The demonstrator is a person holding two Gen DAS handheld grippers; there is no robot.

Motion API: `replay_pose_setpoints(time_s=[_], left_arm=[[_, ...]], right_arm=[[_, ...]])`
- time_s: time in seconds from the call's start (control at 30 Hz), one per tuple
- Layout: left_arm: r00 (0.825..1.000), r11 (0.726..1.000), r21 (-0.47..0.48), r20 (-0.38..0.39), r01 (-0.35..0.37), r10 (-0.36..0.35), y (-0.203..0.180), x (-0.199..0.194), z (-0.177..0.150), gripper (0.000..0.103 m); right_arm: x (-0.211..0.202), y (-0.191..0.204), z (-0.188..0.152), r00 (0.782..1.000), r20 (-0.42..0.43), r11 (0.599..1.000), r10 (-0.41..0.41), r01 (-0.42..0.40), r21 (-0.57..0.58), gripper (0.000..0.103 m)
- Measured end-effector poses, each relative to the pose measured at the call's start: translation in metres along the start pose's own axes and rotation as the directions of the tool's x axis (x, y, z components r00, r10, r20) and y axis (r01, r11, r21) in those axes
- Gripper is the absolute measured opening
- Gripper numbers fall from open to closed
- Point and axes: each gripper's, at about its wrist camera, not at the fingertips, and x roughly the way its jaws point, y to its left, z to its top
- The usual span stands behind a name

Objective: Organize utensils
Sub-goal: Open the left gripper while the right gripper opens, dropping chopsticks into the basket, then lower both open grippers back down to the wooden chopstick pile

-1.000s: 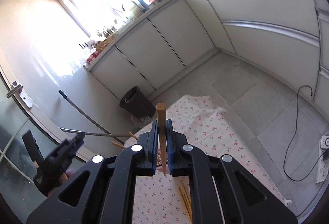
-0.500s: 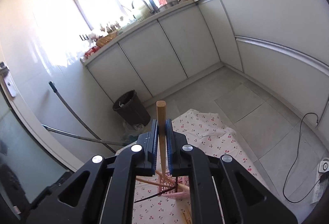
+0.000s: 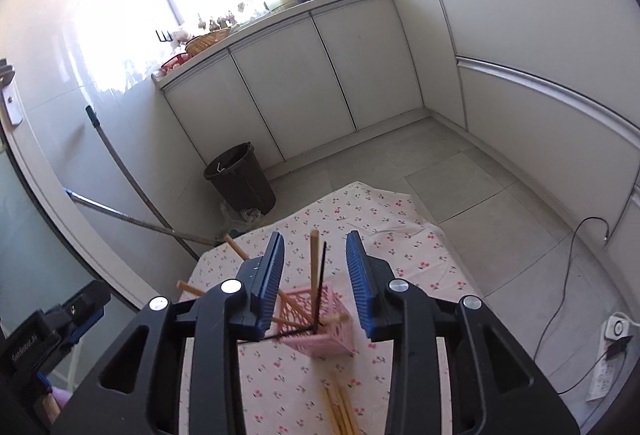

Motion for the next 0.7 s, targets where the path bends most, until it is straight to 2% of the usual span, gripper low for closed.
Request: replay_pose_setpoints(time_s=[0.03,0.13,0.2,0.27,0.43,0.5,0.57,0.6,0.63,0.7], left_arm=[[1.0,1.0,0.023,-0.011,0.0,0.0,-0.006,0.001,-0.006,0.058],[0.999,0.997,0.067,-0.028,-0.023,0.025,-0.015,0.005,-0.019,0.064],[0.998,0.997,0.065,-0.037,-0.039,0.041,-0.015,0.007,-0.03,0.074],[0.997,0.997,0.055,-0.064,-0.048,0.052,-0.012,0.01,-0.043,0.079],[0.984,0.994,0.058,-0.147,-0.094,0.101,-0.003,0.025,-0.069,0.081],[0.98,0.993,0.064,-0.165,-0.099,0.108,-0.002,0.028,-0.075,0.087],[0.976,0.991,0.08,-0.181,-0.108,0.121,-0.004,0.031,-0.083,0.092],[0.972,0.989,0.089,-0.193,-0.118,0.133,-0.003,0.034,-0.086,0.096],[0.968,0.988,0.096,-0.207,-0.124,0.141,-0.003,0.037,-0.09,0.096],[0.948,0.986,0.104,-0.277,-0.133,0.157,0.002,0.05,-0.097,0.096]], right_arm=[[-0.003,-0.002,-0.003,1.0,-0.002,1.0,-0.007,0.007,-0.01,0.037],[-0.012,-0.009,-0.018,1.0,-0.012,0.999,-0.029,0.028,-0.032,0.06],[-0.017,-0.015,-0.026,0.999,-0.011,0.998,-0.043,0.043,-0.035,0.063],[-0.021,-0.021,-0.036,0.998,-0.019,0.997,-0.063,0.062,-0.042,0.072],[-0.021,-0.031,-0.057,0.99,-0.06,0.989,-0.131,0.126,-0.079,0.074],[-0.021,-0.038,-0.065,0.984,-0.067,0.983,-0.167,0.161,-0.089,0.079],[-0.02,-0.043,-0.071,0.978,-0.084,0.979,-0.189,0.181,-0.09,0.09],[-0.019,-0.046,-0.074,0.975,-0.096,0.977,-0.2,0.192,-0.09,0.092],[-0.019,-0.049,-0.077,0.972,-0.108,0.975,-0.21,0.2,-0.092,0.094],[-0.018,-0.055,-0.081,0.964,-0.139,0.971,-0.227,0.213,-0.108,0.096]])
